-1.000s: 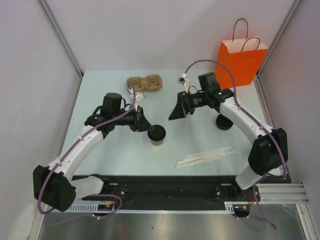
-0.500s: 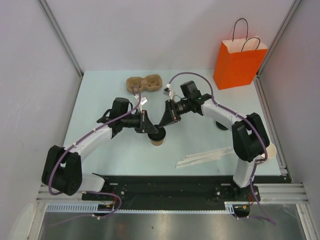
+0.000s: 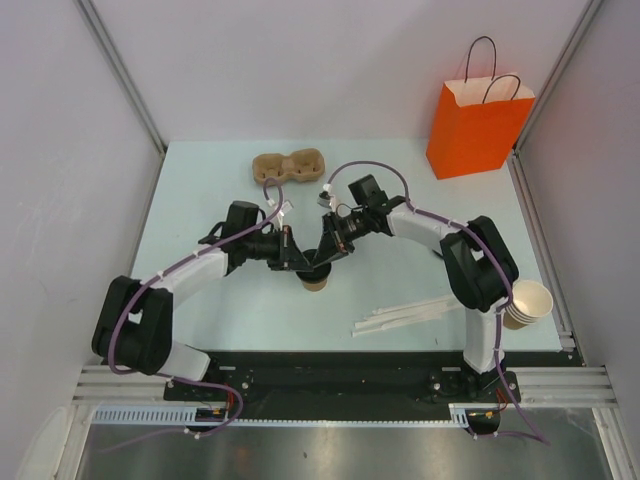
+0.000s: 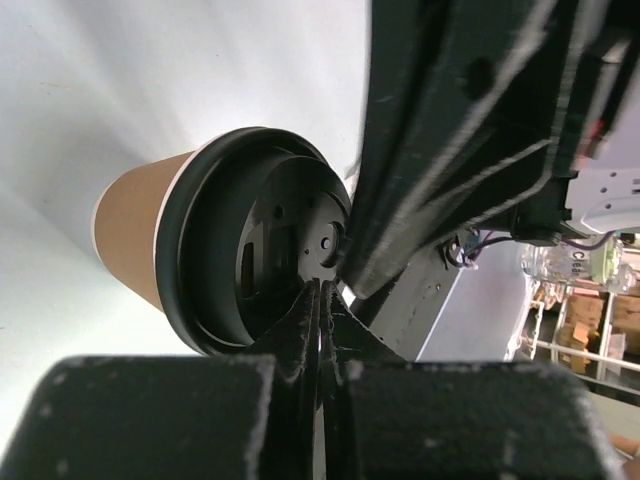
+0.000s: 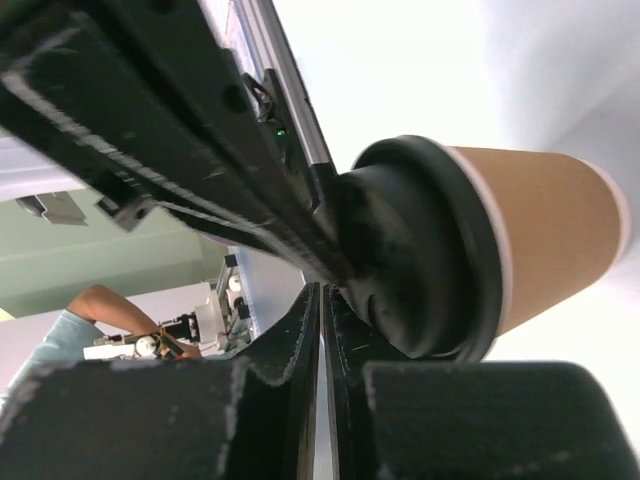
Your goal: Pack the takeout coffee
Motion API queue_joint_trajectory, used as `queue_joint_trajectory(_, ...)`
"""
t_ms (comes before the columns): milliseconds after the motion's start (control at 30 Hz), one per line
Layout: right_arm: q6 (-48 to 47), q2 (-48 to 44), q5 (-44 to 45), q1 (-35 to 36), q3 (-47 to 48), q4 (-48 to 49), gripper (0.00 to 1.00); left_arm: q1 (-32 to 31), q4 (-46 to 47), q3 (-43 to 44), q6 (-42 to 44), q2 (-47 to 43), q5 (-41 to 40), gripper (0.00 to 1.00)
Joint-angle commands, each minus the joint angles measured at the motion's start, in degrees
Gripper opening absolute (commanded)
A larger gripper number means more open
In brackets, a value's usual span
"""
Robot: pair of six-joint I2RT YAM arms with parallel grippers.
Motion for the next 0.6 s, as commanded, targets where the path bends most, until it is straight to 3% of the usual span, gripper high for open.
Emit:
queue_joint_trajectory(0, 0.9, 2.0, -1.3, 0.0, -0.1, 1.3, 0.08, 1.0, 0.0, -0.7, 1.1, 2.3, -0.9, 0.0)
queue_joint_trajectory(567, 0.6, 6.8, 3.2, -1.3, -1.3, -0.7, 0.02, 1.2, 1.1, -2.1, 1.3, 6.9, -1.2, 0.0)
